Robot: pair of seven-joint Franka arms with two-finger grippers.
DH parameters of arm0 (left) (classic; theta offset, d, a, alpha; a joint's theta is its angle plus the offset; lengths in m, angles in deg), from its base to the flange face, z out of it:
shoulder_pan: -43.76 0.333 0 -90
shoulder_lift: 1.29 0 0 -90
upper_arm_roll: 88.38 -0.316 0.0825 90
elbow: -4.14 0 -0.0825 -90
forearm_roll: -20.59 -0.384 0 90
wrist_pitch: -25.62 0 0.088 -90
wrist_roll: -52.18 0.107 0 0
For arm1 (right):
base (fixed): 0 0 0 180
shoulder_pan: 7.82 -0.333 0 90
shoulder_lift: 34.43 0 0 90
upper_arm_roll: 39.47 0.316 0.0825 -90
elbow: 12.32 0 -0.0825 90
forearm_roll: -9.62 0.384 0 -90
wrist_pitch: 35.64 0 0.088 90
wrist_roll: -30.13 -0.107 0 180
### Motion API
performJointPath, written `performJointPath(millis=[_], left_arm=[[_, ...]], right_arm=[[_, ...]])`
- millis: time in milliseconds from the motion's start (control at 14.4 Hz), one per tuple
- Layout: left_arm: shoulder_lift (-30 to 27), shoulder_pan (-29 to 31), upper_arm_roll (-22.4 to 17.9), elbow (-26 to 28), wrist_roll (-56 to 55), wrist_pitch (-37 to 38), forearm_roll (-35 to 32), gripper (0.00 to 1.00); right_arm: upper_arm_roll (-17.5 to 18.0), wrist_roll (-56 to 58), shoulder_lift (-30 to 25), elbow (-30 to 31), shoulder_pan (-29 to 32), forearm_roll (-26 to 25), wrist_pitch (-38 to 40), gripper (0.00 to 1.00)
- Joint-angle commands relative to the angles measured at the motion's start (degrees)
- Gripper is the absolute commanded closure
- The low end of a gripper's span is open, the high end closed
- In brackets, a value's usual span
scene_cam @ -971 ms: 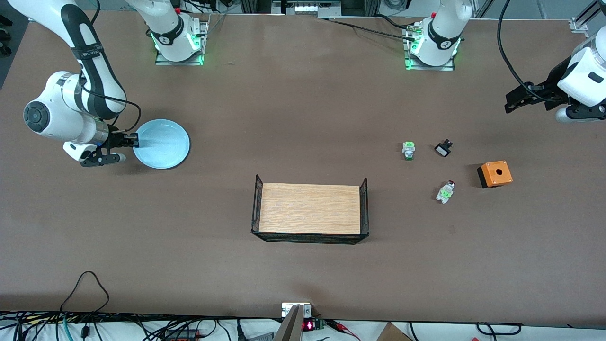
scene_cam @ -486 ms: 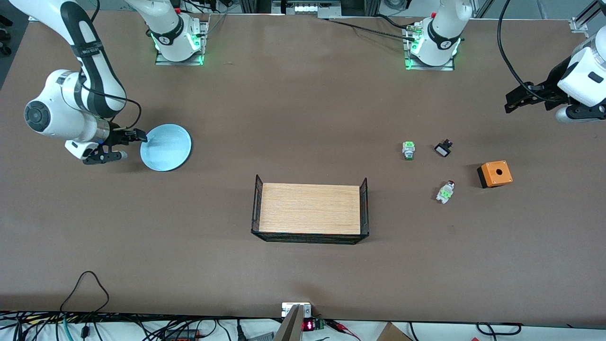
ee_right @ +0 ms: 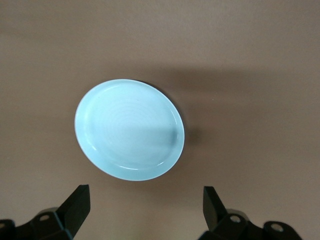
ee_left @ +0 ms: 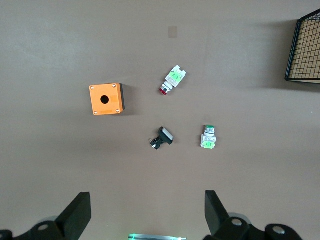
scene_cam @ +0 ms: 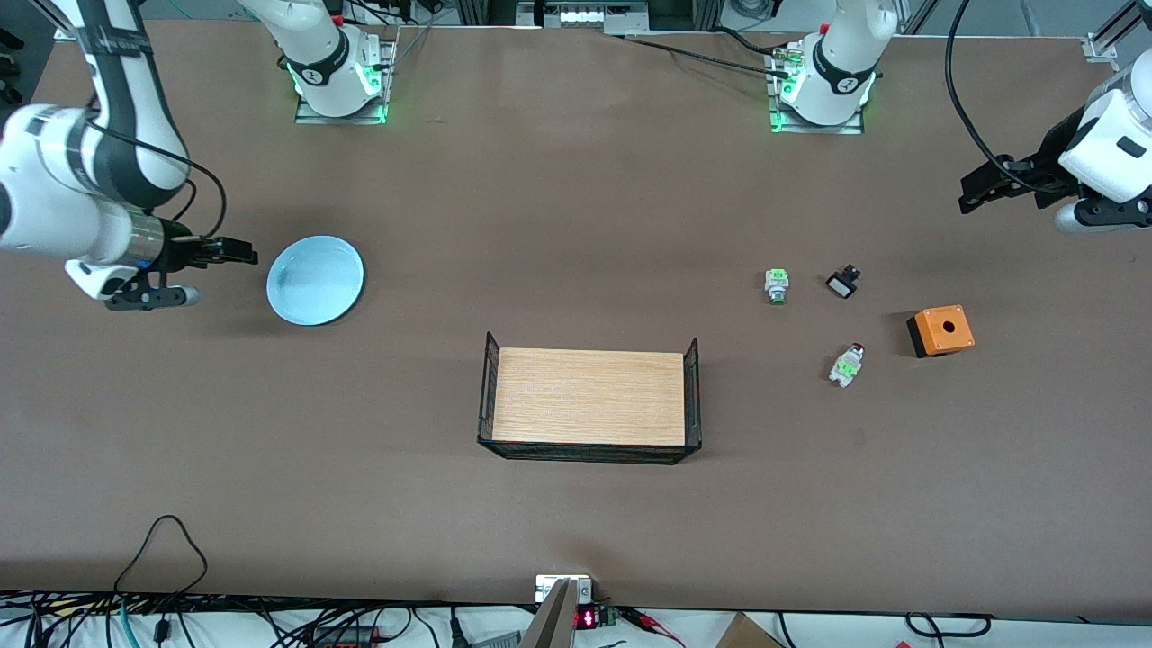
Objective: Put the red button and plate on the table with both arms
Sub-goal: 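Open the right gripper and withdraw it from the plate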
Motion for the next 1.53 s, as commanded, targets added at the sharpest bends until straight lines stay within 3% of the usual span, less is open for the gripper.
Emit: performJointPath(millis=[0,486,833,1041,1318,1457], left_arm=[[-0.69,0.26,0.2,0.23,1.3,0.64,-0.99,0.0],[-0.69,0.34,0.2,0.23,1.3,0.64,-0.99,0.0],[-0.69,0.34,0.2,0.23,1.3,0.64,-0.99,0.0],[-0.69,0.34,0.2,0.23,1.3,0.72,-0.99,0.0],[-0.69,0.34,0.2,0.23,1.3,0.72,-0.99,0.0],[-0.69,0.34,0.2,0.23,1.3,0.72,-0.99,0.0]], right_arm=[[1.44,-4.4,0.18,-8.16,0.33,-1.01,7.6,0.0],[3.11,-14.16,0.97,-26.01,-4.41,-5.92,20.35,0.0],[2.23,-13.56,0.97,-34.98,-2.48,-6.55,21.07,0.0],[1.79,-14.0,0.45,-34.83,0.59,-6.99,25.55,0.0],[1.62,-12.07,-4.72,-24.92,1.48,-5.94,19.6,0.0],[1.7,-11.62,-5.88,-23.57,1.3,-5.93,18.96,0.0]])
